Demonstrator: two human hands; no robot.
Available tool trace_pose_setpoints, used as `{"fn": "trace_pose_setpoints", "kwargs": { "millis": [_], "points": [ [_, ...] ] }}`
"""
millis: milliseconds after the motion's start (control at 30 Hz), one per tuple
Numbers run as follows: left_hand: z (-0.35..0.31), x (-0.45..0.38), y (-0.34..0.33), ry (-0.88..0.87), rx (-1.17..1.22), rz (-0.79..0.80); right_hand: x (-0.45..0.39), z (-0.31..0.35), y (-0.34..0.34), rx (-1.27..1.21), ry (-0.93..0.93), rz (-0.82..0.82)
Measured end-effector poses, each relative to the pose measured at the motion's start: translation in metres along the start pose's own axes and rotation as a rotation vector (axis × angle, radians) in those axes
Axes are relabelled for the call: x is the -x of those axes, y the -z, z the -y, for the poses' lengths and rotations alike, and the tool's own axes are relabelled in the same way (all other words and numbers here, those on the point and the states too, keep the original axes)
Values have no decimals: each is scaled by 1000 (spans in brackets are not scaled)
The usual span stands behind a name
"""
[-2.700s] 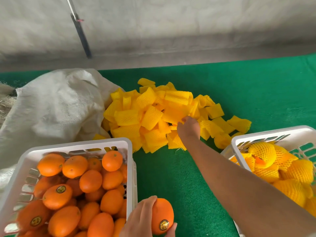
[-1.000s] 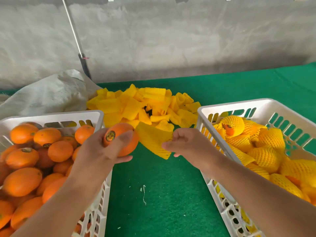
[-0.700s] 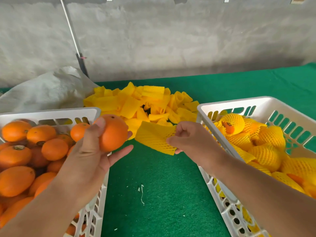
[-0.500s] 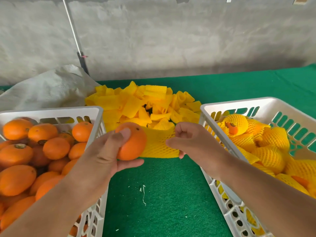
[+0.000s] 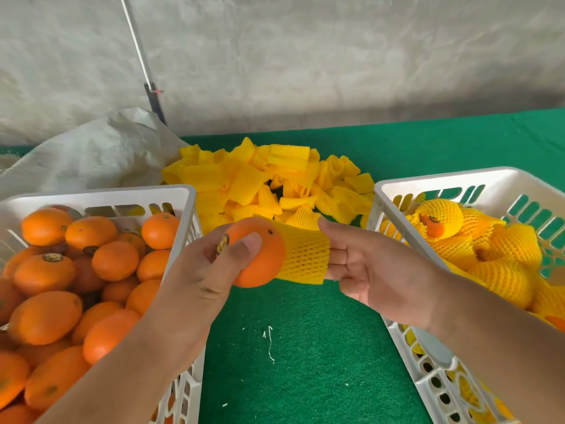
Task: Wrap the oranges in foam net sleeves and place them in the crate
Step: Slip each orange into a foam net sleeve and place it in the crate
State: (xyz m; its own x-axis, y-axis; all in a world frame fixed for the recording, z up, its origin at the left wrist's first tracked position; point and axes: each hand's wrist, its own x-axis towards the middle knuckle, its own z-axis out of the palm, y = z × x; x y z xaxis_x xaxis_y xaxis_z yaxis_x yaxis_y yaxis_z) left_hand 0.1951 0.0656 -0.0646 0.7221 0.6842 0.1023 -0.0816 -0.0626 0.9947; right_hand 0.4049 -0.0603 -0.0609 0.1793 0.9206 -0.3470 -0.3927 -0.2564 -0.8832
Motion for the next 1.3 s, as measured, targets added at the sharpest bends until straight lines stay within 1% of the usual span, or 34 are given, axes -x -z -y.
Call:
{"fn": "trace_pose_setpoints", "kwargs": {
  "millis": [100,200,267,333,400,467,567,633,767,867,967,1067,1100,1200,1300],
  "points": [
    [0,0,0,14,33,7,1,2,2,-97,34,71],
    [1,1,-1,33,29,83,1,4,3,-217,77,205],
    [3,1,-1,42,38,106,3,5,0,-219,80,290],
    [3,0,0,62,45,78,4,4,-2,-146,76,321],
    [4,-1,0,92,54,22,5,3,-4,-78,81,297],
    [6,-1,1,123,73,-2,6,3,-6,-38,109,234],
    [4,0,2,125,119,-5,6,3,-9,-46,133,107],
    [0,0,2,151,183,-57,7,4,-11,-56,141,55],
    [-3,-3,3,211,278,-120,12,8,-15,-85,169,124],
    [-3,-4,3,202,315,-139,12,7,-15,-77,153,136],
    [1,-7,4,210,249,-133,15,8,-17,-21,151,182],
    [6,-9,2,249,99,-174,16,9,-20,3,149,328],
    [8,-10,2,264,52,-180,16,10,-20,-2,139,353],
    [11,-11,1,307,-86,-203,15,5,-20,49,168,340],
    [17,-10,5,284,-191,-186,12,0,-18,67,180,350]
  ]
}}
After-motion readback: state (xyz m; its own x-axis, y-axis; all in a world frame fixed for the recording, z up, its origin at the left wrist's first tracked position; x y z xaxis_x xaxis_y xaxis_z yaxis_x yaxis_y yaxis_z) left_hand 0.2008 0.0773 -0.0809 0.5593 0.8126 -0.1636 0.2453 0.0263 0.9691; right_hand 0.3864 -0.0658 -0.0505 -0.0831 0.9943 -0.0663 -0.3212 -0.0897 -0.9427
